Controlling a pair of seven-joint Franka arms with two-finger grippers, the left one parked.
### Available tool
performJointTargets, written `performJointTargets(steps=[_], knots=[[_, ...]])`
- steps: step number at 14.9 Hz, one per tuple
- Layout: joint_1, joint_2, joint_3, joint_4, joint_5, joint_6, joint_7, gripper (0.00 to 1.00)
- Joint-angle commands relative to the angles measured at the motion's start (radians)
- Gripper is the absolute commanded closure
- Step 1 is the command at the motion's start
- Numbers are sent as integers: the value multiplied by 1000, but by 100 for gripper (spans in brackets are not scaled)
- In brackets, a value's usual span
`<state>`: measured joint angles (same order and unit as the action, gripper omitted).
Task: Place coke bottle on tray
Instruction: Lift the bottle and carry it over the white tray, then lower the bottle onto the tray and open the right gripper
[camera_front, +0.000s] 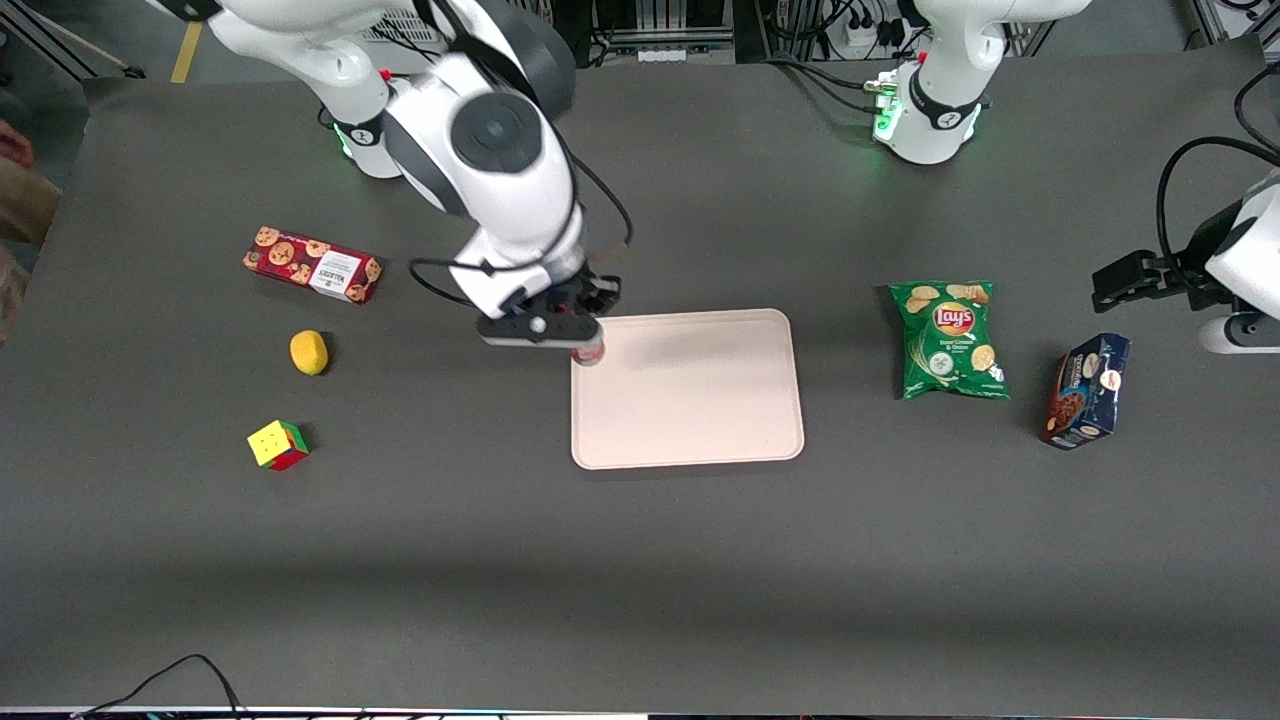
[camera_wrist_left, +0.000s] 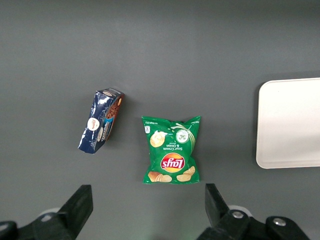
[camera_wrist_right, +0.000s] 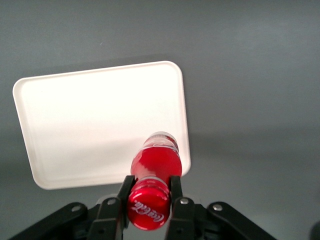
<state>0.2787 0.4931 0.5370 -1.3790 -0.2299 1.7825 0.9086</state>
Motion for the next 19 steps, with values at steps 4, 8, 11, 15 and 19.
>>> performJointTargets(steps=[4, 8, 11, 15, 19], knots=[[22, 171, -6, 42, -108, 154, 78, 100], [20, 189, -12, -5, -109, 230, 107, 100], [22, 199, -15, -12, -135, 235, 118, 100], [16, 200, -22, -20, -157, 242, 121, 94], [16, 205, -23, -20, -157, 253, 122, 58]])
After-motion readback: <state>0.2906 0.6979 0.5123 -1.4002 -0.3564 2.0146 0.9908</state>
